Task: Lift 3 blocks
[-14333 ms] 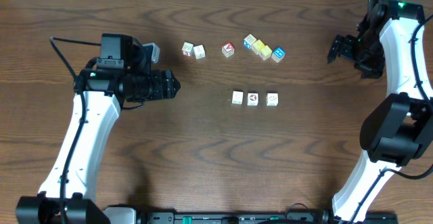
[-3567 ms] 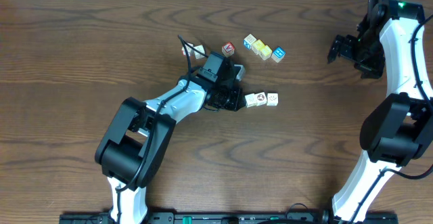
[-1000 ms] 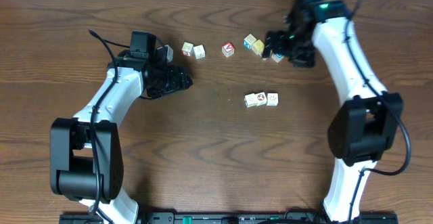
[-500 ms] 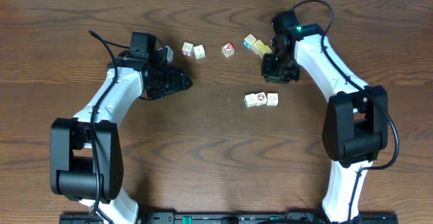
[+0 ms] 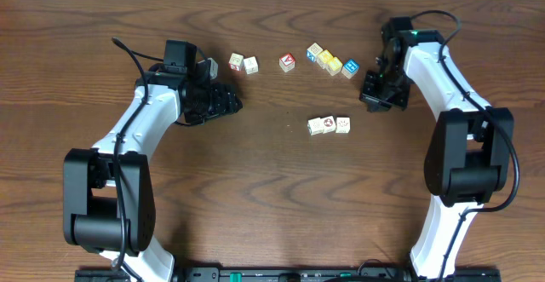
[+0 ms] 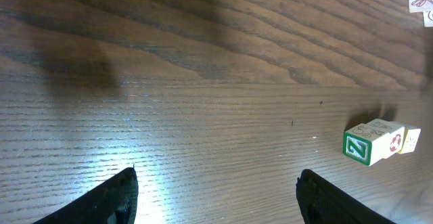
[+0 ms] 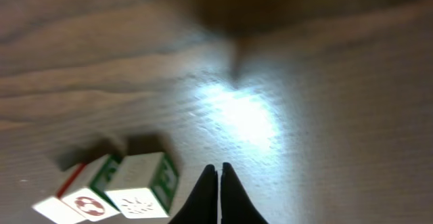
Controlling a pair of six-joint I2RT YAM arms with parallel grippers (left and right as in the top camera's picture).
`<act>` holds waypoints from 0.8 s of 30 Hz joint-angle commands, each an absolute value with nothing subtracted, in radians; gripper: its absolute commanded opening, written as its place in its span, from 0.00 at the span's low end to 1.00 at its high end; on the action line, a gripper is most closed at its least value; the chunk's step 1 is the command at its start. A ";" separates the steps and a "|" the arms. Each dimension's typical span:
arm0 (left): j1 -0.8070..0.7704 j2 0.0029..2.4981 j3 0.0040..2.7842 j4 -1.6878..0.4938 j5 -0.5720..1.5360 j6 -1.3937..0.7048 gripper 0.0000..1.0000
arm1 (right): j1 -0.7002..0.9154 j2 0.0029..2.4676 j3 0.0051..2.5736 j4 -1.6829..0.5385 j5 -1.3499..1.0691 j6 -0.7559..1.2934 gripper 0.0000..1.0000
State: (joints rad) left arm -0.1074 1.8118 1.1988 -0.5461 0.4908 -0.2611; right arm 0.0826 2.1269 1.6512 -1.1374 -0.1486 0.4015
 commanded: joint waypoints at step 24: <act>-0.107 1.810 1.215 -0.549 0.485 -0.252 0.76 | 0.157 2.114 1.483 -0.978 -0.259 0.434 0.01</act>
State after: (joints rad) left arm -0.1074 1.8118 1.1988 -0.5457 0.4904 -0.2607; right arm 0.1509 2.1269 1.4872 -0.9894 -0.2306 0.4183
